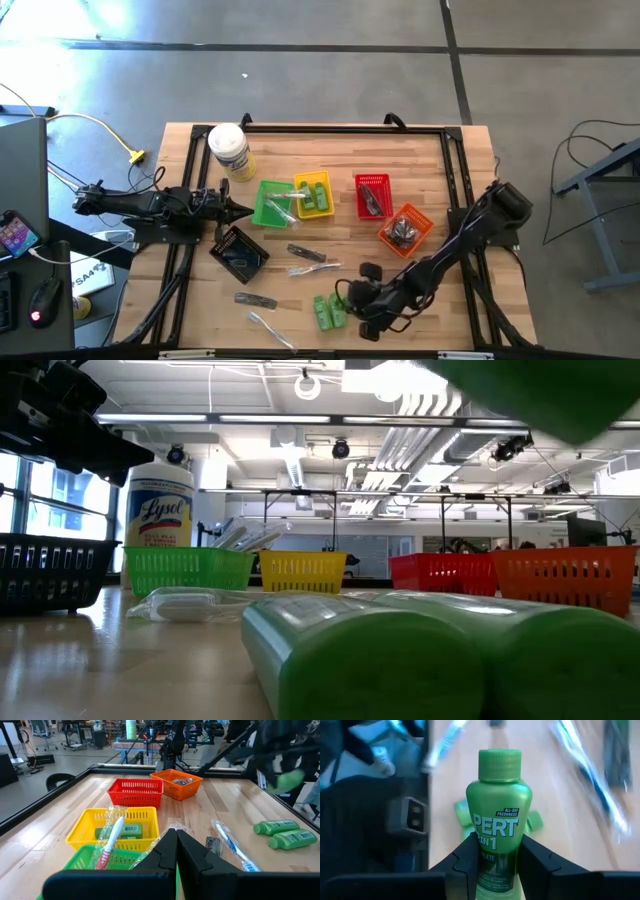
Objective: Pick & Place Travel size toiletries
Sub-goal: Put the right green shampoo into yellow basket
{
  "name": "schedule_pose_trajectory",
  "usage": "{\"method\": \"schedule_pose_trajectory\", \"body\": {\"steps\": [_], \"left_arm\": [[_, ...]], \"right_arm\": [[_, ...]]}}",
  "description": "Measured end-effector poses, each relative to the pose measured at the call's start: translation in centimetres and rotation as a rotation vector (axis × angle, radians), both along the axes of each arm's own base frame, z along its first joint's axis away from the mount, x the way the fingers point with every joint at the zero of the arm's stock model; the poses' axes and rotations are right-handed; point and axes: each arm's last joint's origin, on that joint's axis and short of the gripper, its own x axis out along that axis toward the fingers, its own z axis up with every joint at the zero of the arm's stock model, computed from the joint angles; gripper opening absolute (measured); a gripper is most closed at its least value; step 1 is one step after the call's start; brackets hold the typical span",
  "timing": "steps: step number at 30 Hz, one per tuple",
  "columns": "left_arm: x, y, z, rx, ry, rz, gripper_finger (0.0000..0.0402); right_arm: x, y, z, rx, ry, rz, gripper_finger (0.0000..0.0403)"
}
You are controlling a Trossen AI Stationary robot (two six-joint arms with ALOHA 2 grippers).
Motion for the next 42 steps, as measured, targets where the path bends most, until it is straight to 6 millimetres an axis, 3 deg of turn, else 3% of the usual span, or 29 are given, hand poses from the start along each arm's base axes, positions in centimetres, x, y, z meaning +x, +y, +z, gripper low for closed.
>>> {"method": "schedule_pose_trajectory", "body": {"steps": [9, 20, 24, 28, 34, 42], "left_arm": [[0.0, 0.0, 0.0, 0.000, 0.000, 0.000, 0.0000], [0.0, 0.0, 0.0, 0.029, 0.002, 0.007, 0.0000], [0.0, 0.0, 0.0, 0.030, 0.002, 0.008, 0.0000], [0.0, 0.0, 0.0, 0.030, 0.002, 0.009, 0.0000], [0.0, 0.1, 0.0, 0.037, 0.002, 0.029, 0.0000], [0.0, 0.1, 0.0, 0.049, 0.003, 0.044, 0.0000]], "right_arm": [[-0.8, -2.5, 5.5, -0.231, -0.215, 0.214, 0.0100], [-3.2, -9.7, 10.5, -0.265, -0.368, 0.281, 0.0100], [-5.1, -12.5, 10.8, -0.234, -0.513, 0.314, 0.0102], [-7.7, -15.0, 10.1, -0.179, -0.676, 0.326, 0.0100], [-12.1, -18.4, 7.0, -0.184, -0.735, 0.252, 0.0103], [-16.5, -20.4, 2.0, -0.170, -0.833, 0.164, 0.0100]]}}
